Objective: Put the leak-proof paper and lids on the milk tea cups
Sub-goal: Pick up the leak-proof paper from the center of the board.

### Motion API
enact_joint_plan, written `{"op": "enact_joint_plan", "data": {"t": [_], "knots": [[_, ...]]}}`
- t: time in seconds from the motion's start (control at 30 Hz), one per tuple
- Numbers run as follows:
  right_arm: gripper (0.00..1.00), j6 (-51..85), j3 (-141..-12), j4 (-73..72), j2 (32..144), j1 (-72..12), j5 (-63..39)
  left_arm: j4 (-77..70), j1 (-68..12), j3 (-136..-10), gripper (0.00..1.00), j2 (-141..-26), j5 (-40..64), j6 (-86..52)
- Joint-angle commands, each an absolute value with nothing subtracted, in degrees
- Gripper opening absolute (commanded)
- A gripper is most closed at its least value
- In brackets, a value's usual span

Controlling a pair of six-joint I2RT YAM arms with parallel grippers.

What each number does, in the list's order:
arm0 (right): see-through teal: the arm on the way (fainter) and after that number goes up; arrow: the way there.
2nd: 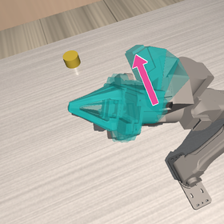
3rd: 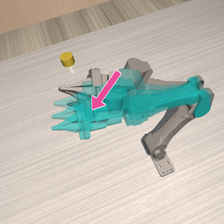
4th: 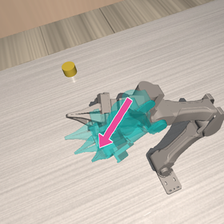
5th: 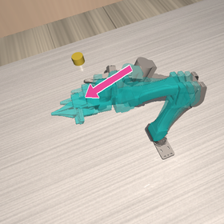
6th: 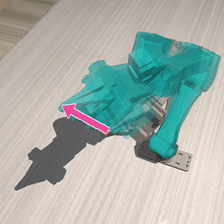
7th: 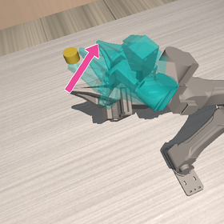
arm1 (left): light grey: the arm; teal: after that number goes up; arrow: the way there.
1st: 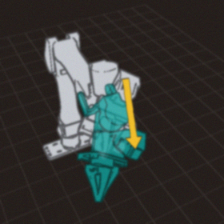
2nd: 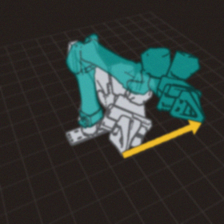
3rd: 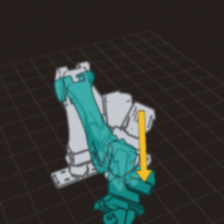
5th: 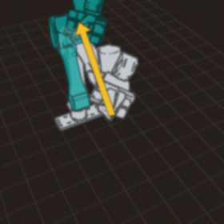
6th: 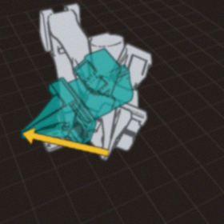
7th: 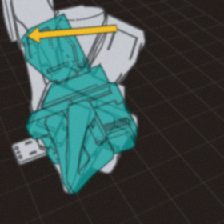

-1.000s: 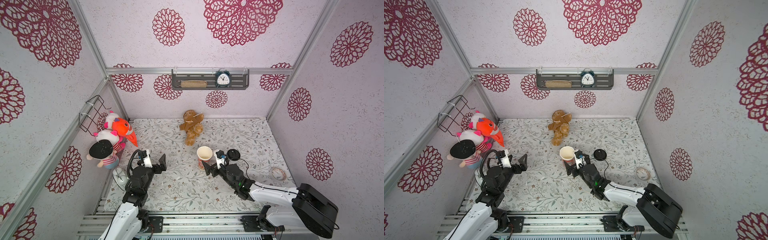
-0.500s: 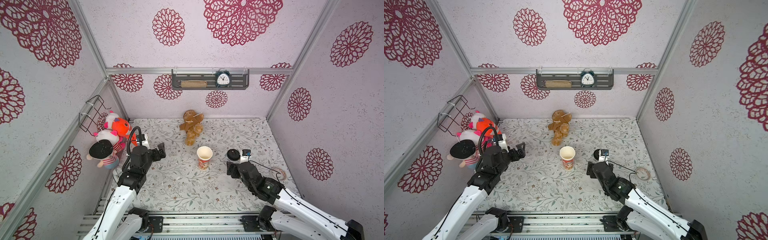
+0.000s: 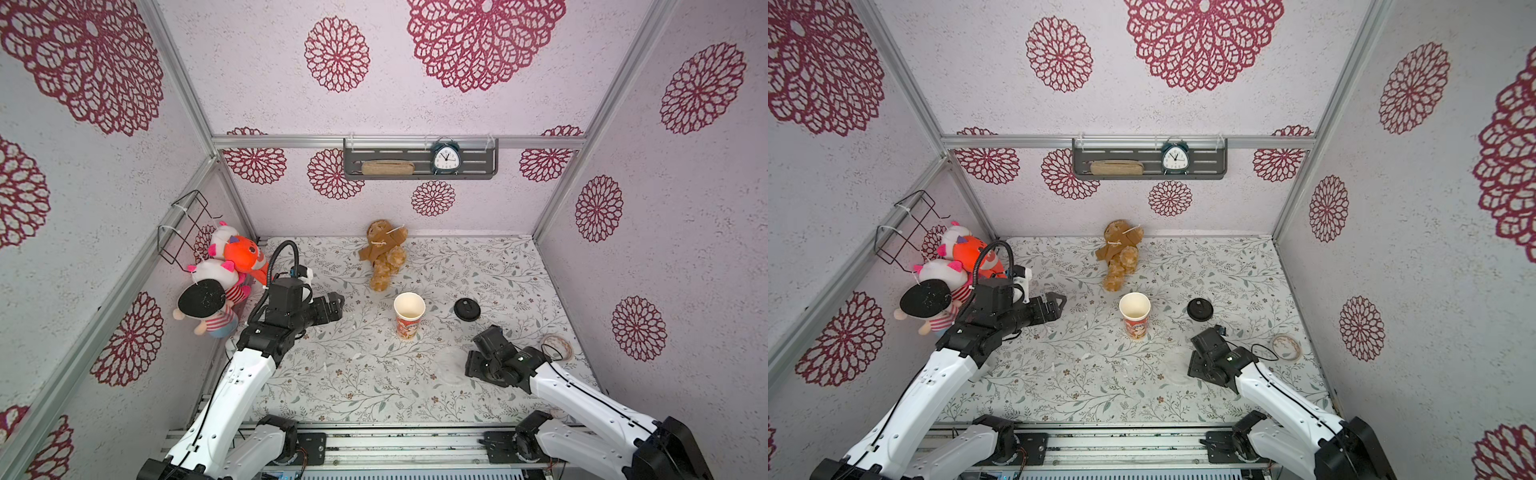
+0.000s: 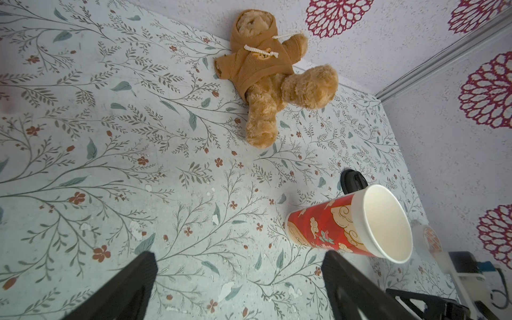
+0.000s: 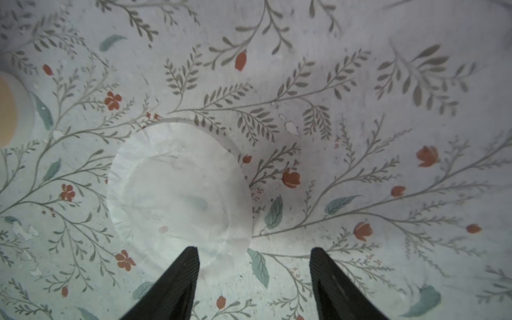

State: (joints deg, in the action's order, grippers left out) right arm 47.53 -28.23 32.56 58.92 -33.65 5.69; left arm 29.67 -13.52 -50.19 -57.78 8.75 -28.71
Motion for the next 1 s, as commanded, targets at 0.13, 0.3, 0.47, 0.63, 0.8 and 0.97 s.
{"op": "enact_joint_plan", "data": {"t": [0.13,0.3,0.47,0.63,0.8,0.97], "knots": [[0.60,48.9,-28.1,23.2,67.7,-33.1,1.5,30.7,-14.0,-49.4,0.97,-57.1,10.1,-28.8],[0.53,49.7,-27.8,22.3,68.9,-33.1,1.0,30.7,-14.3,-49.1,0.97,-57.0,10.2,-28.8],[0.42,50.1,-27.0,21.9,68.6,-33.1,0.0,30.5,-14.4,-49.1,0.97,-56.9,10.3,-28.8],[0.25,49.4,-27.1,22.6,69.7,-33.1,-0.3,30.7,-14.7,-49.2,0.97,-56.8,10.4,-28.8],[0.03,48.6,-27.5,23.2,70.5,-33.1,0.0,30.5,-14.8,-49.1,0.97,-56.4,10.8,-28.8],[0.00,46.9,-29.3,25.4,69.3,-33.0,0.8,30.3,-14.8,-49.1,0.99,-56.2,11.0,-29.0]]}}
